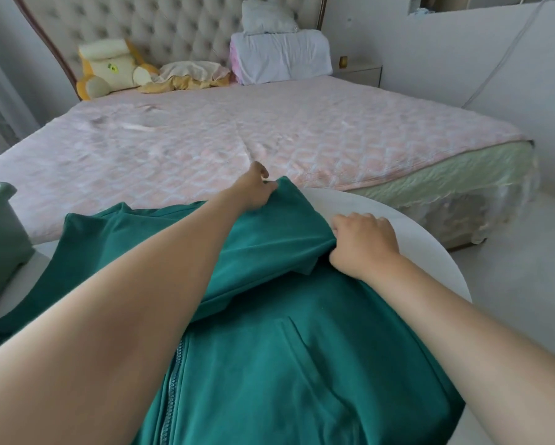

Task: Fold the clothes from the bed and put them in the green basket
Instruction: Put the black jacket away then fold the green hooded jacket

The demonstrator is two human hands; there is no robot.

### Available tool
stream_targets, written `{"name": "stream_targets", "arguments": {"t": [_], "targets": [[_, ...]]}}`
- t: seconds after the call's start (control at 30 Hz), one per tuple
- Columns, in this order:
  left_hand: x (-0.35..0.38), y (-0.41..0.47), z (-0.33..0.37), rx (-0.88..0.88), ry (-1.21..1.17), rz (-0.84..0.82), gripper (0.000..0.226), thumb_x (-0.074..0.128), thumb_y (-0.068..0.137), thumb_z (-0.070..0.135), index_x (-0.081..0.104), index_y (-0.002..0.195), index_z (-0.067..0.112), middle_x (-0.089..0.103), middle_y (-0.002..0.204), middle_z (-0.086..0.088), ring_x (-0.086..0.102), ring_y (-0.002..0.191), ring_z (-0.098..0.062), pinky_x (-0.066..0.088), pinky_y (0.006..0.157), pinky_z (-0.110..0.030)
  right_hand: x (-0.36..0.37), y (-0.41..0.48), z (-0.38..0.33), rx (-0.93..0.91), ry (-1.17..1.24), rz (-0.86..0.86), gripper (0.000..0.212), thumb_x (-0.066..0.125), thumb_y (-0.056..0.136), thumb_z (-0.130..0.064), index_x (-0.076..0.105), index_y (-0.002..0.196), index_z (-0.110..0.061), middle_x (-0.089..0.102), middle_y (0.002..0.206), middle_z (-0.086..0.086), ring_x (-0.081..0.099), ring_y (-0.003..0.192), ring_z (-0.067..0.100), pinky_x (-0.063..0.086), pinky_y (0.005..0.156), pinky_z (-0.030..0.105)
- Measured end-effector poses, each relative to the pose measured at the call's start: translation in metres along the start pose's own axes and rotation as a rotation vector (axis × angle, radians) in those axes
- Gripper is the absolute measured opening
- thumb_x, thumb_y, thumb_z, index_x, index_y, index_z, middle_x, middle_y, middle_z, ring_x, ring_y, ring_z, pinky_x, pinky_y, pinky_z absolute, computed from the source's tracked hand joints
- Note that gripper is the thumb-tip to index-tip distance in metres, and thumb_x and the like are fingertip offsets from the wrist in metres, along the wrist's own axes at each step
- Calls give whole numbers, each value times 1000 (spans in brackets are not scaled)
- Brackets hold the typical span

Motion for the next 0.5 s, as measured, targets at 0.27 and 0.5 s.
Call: {"name": "stream_targets", "arguments": {"t": [0.27, 0.5], "targets": [[-4, 2, -16, 45, -43, 266, 33, 48, 90, 2, 49, 114, 24, 64, 101, -5, 66, 81, -30, 59, 70, -51, 2, 5, -20, -508, 24, 98, 60, 59, 74, 2, 61, 124, -32, 48, 99, -2, 48, 78, 22, 38, 68, 33], [-13, -29, -34, 132, -123, 35, 51, 55, 96, 9, 42, 142, 26, 53, 133, 0, 60, 104, -22, 52, 83, -38, -20, 2, -32, -313, 70, -270, 41, 50, 88, -33, 59, 127, -44, 58, 110, -7, 53, 108, 19, 38, 91, 35]]}}
Point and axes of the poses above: each hand's wrist, its own y-axis towards the middle knuckle, its own x-axis out of the palm, z = x × y, the point moved 1 cm from there along y, towards the middle knuckle
